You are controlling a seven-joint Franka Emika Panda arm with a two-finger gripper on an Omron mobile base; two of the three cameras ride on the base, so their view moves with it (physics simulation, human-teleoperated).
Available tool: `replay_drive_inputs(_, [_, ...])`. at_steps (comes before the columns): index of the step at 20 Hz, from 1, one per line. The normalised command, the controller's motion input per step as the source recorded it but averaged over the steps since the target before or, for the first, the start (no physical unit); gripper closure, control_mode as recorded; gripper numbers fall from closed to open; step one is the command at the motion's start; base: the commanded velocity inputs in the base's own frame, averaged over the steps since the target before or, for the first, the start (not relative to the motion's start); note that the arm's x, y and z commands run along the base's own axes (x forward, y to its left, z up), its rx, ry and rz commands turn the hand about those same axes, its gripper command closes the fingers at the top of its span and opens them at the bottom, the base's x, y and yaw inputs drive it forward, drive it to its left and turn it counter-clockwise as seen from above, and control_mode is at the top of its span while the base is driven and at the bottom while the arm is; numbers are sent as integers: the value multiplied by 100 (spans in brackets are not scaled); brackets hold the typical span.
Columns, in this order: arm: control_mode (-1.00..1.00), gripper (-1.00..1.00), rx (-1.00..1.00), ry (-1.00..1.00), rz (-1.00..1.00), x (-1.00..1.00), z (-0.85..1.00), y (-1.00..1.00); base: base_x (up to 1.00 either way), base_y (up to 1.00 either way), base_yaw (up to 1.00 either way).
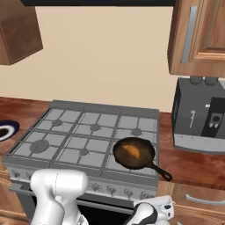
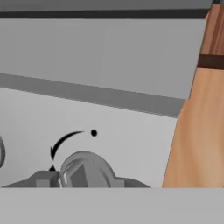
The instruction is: Pick the croissant and place it on the pan. Then turn on the stove to warm the croissant.
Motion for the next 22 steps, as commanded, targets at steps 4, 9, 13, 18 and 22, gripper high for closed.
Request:
replay_drive_inputs(4, [-100,100,-27,-23,52,0,-20,-1,0,0,0])
replay_drive_inputs(9, [-100,100,-16,-14,51,0,-13,0,0,0,0])
replay_drive_inputs(13, [-100,100,-12,-9,48,7,-22,4,0,0,0])
replay_drive_inputs(18, [-100,100,-20,-12,56,4,-33,1,0,0,0])
replay_drive_inputs(22, [-100,100,-16,-7,66,1,-34,0,0,0,0])
